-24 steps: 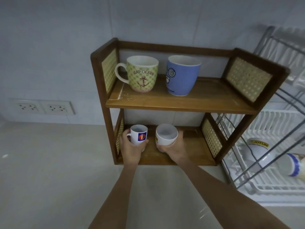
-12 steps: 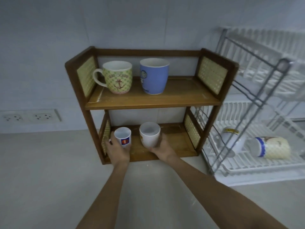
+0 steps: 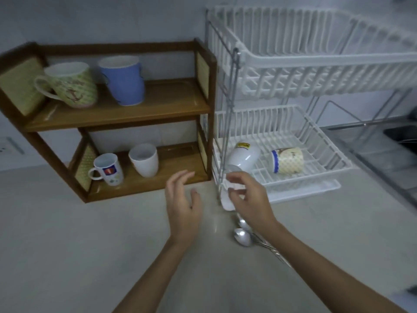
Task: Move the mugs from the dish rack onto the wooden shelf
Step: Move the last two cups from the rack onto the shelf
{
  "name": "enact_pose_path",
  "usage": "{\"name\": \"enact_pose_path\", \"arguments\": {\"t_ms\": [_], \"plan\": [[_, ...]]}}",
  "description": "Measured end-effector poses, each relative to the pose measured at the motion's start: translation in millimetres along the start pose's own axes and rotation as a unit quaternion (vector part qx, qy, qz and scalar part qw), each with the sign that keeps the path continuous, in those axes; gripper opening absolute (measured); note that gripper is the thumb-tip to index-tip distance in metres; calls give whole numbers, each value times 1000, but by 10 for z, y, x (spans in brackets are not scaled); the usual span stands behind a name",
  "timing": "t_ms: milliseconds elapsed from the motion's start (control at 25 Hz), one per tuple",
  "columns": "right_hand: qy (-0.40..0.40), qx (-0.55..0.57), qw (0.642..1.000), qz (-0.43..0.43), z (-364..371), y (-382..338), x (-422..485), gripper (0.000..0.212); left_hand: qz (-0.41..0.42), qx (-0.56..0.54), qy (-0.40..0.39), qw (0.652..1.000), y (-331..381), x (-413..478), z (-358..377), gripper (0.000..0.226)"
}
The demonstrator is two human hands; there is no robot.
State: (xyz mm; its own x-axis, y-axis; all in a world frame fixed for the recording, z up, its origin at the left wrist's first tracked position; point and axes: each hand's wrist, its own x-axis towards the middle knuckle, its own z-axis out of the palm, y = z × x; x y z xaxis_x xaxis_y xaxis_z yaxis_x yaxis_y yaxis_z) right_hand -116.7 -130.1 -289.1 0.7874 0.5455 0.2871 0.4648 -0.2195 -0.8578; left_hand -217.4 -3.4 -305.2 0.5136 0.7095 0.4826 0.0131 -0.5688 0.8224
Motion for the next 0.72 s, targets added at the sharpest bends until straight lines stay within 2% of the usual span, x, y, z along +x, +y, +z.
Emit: {"name": "enact_pose_path", "arguments": {"t_ms": [160,240,280,400,480,560,640,720], "plan": [[51,-93,994,-12,-833,414,271,31,107,-67,-20,992,583,35,650,28],[61,-151,987,-2,-1172,697,529,34,156,-21,-89,984,711,150,1010,27],[51,-177,983,10,-1329,833,671,39,152,26,-131,979,734,242,1198,31],[-53,-237,968,64,-1682,1161,1079,76,48,235,-226,944,708,582,1686,60],[-155,-252,952,80,-1782,1294,1283,100,-41,371,-287,882,632,764,1868,82],[-247,-225,938,91,-1824,1375,1406,113,-86,432,-323,838,558,848,1972,98],[-283,-158,940,106,-1838,1437,1455,115,-109,435,-320,835,496,860,2012,105],[-272,-125,949,98,-1849,1484,1435,110,-105,433,-293,846,463,828,2032,101]]}}
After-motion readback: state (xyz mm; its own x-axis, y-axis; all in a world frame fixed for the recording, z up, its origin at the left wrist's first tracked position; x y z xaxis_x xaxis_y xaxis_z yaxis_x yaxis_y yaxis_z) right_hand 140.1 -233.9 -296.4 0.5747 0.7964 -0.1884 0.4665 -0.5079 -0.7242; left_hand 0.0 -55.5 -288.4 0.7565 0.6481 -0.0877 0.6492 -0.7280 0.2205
